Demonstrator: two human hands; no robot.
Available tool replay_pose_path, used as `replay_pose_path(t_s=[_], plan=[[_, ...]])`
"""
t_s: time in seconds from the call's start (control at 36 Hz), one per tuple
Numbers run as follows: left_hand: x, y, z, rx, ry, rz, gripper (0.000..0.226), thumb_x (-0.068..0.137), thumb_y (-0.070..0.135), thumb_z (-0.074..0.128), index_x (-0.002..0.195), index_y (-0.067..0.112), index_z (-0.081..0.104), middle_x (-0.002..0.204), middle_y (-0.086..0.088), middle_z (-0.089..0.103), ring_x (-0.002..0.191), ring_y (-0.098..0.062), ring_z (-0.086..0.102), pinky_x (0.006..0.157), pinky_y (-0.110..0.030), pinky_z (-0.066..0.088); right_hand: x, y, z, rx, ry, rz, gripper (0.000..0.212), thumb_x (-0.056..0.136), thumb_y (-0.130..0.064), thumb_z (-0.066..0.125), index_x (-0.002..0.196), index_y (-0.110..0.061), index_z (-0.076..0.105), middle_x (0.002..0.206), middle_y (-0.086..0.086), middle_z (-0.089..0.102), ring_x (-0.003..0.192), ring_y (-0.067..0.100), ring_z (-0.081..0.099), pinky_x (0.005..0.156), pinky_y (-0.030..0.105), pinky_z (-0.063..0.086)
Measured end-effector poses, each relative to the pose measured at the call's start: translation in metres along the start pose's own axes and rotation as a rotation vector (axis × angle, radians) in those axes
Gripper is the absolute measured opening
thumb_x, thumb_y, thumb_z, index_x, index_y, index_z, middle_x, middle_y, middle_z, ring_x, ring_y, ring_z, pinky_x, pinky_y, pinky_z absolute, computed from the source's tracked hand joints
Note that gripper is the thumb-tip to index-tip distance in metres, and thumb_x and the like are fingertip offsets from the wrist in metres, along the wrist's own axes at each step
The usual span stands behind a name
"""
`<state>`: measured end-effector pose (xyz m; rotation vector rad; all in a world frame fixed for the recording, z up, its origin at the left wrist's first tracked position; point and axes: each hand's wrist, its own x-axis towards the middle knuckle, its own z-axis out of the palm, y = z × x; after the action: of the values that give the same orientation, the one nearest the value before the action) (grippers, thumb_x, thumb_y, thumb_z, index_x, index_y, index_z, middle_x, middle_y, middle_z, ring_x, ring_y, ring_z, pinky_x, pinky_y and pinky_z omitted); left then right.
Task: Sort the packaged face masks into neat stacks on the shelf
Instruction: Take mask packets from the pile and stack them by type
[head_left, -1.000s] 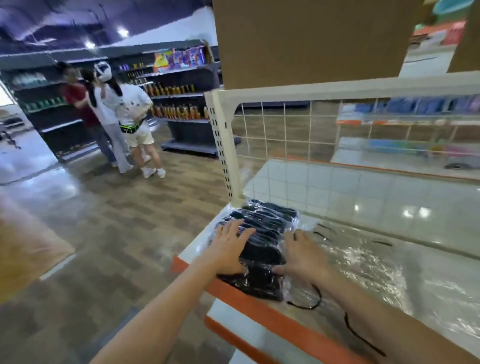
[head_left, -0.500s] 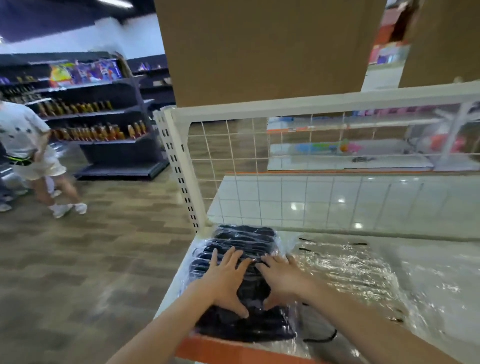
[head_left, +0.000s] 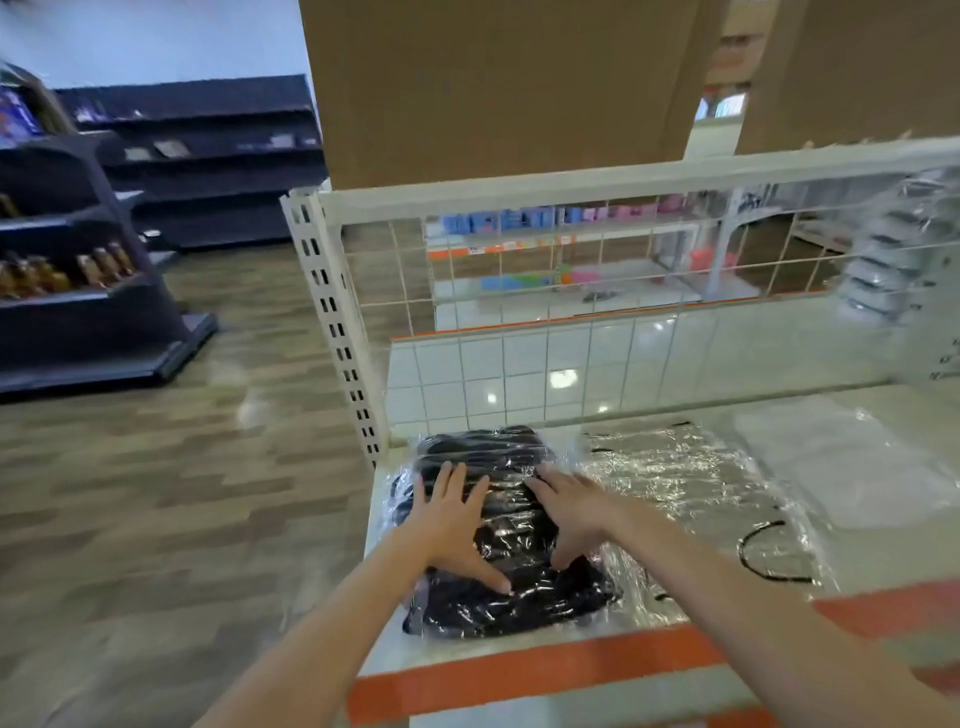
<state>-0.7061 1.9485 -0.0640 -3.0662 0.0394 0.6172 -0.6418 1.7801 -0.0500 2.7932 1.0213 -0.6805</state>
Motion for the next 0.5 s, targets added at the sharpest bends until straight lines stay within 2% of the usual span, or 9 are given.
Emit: replay_pose_path(t_s=[0.11, 0.22, 0.36, 0.5], plan=[[-0.005, -0.005, 0.001, -0.052, -0.001, -0.014, 0.137, 0.059, 0.076, 0.066, 0.149, 0.017, -0.018, 0.156, -0.012, -0.020, 0.143, -0.030, -0.022, 0.112, -0.056, -0.015, 0.005, 0.000, -0.001, 0.038, -0.039, 0.073, 0.119, 0.075, -0.033, 0.074, 0.148, -0.019, -0.019, 0.155, 0.005, -0.024, 0.144, 0.023, -0.016, 0.117, 0.046, 0.001], [-0.007, -0.008, 0.005, -0.083, 0.027, -0.035, 0.140, 0.057, 0.076, 0.067, 0.147, 0.016, -0.022, 0.154, -0.013, -0.026, 0.141, -0.029, -0.025, 0.110, -0.058, -0.015, 0.005, -0.004, -0.005, 0.002, -0.069, 0.082, 0.120, 0.074, -0.034, 0.074, 0.147, -0.020, -0.020, 0.156, 0.004, -0.021, 0.144, 0.023, -0.015, 0.118, 0.049, 0.003], [-0.010, -0.011, 0.004, -0.096, 0.021, -0.056, 0.140, 0.056, 0.076, 0.069, 0.150, 0.013, -0.014, 0.159, -0.012, -0.007, 0.146, -0.029, -0.009, 0.112, -0.060, -0.012, 0.002, -0.010, -0.006, -0.009, -0.076, 0.085, 0.119, 0.073, -0.030, 0.076, 0.149, -0.022, -0.015, 0.159, 0.006, -0.008, 0.146, 0.028, -0.003, 0.117, 0.052, 0.012], [-0.013, -0.014, -0.007, -0.005, 0.035, -0.046, 0.131, 0.056, 0.075, 0.070, 0.150, 0.010, 0.004, 0.156, -0.014, 0.009, 0.144, -0.033, 0.005, 0.113, -0.060, -0.005, 0.002, -0.011, -0.010, -0.007, -0.083, 0.056, 0.117, 0.072, -0.035, 0.077, 0.150, -0.023, -0.009, 0.159, 0.005, -0.005, 0.146, 0.027, -0.001, 0.116, 0.052, 0.016]])
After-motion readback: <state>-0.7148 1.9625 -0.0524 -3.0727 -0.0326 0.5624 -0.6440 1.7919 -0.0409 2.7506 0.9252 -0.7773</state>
